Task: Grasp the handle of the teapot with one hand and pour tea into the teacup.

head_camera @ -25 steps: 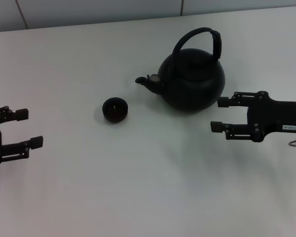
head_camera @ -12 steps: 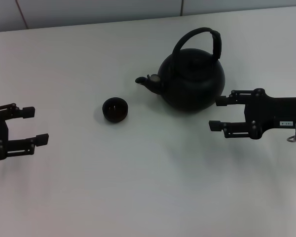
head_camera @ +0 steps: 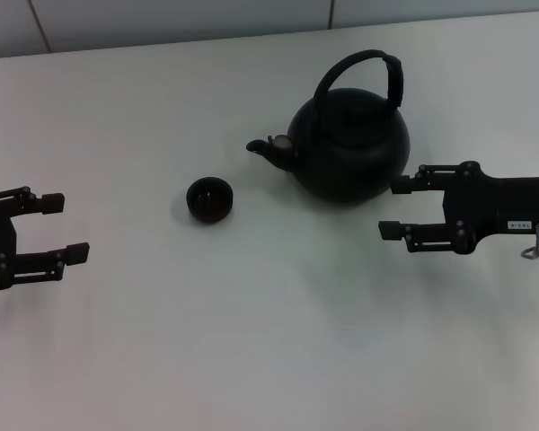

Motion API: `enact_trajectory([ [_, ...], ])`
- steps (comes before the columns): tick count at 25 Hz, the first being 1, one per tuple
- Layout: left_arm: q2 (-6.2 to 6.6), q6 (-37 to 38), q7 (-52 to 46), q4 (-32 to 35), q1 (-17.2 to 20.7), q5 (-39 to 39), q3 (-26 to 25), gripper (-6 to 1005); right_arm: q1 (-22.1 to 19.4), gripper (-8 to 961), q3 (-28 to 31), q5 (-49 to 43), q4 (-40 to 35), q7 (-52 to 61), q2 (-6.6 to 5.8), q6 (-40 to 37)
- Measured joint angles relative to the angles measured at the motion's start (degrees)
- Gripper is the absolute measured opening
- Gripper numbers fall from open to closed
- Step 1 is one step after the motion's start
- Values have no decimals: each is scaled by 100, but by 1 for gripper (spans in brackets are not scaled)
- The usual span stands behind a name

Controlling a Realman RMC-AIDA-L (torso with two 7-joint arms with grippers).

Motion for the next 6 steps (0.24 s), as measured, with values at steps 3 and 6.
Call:
enact_trajectory([
  [3, 0, -7, -1, 0, -1, 3, 51, 801, 1, 703, -6, 0, 0, 0, 5, 0],
  [6, 0, -20, -2, 0, 0, 3, 71, 801, 1, 703, -7, 0, 0, 0, 15, -1],
])
